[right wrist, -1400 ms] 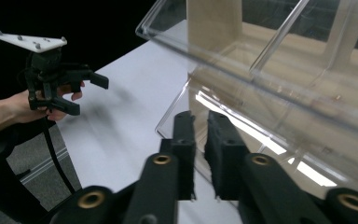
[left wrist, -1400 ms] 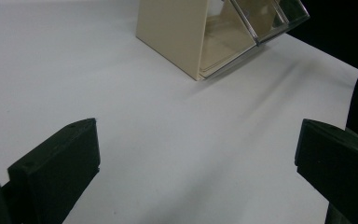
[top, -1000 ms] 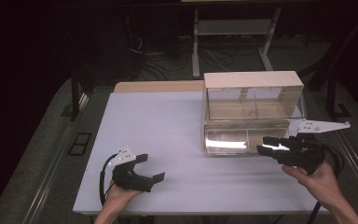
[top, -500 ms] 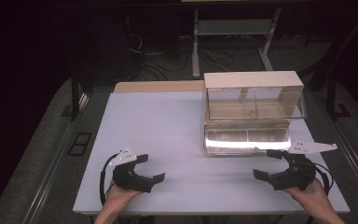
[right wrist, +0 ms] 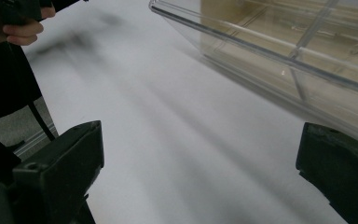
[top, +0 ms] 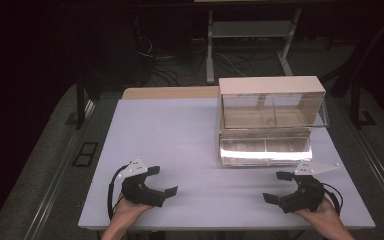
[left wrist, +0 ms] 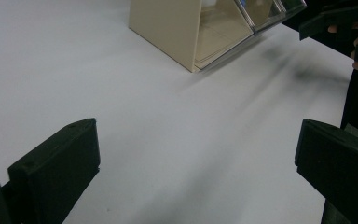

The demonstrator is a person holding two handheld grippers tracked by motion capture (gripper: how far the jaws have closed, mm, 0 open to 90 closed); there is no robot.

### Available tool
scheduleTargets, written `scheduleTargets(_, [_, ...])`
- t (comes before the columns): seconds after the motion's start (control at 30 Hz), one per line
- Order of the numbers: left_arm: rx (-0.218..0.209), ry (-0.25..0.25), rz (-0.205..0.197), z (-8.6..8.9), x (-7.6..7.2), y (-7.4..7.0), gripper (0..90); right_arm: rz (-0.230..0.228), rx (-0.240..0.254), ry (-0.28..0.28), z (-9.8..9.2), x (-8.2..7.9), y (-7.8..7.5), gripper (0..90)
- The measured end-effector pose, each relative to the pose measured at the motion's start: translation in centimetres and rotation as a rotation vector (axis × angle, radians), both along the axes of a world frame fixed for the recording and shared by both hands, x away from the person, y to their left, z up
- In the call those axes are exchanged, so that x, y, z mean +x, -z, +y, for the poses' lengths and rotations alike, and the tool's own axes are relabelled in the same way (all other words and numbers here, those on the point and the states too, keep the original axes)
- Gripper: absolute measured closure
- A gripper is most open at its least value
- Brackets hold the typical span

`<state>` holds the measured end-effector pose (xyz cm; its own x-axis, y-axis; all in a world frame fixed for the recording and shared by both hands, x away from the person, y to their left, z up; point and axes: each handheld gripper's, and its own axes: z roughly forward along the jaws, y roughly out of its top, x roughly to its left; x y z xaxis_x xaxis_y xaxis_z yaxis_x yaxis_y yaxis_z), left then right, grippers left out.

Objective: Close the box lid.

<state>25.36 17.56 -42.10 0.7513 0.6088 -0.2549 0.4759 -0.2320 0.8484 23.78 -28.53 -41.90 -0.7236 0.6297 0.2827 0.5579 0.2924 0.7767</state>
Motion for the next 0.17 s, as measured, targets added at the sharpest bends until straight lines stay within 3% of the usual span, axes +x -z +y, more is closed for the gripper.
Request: scheduleTargets(0.17, [-0.001,0.002,0.0,0.0,0.01,0.0,0.0,0.002,-0.001,-0.006,0.22,-0.09,0.08,0.6])
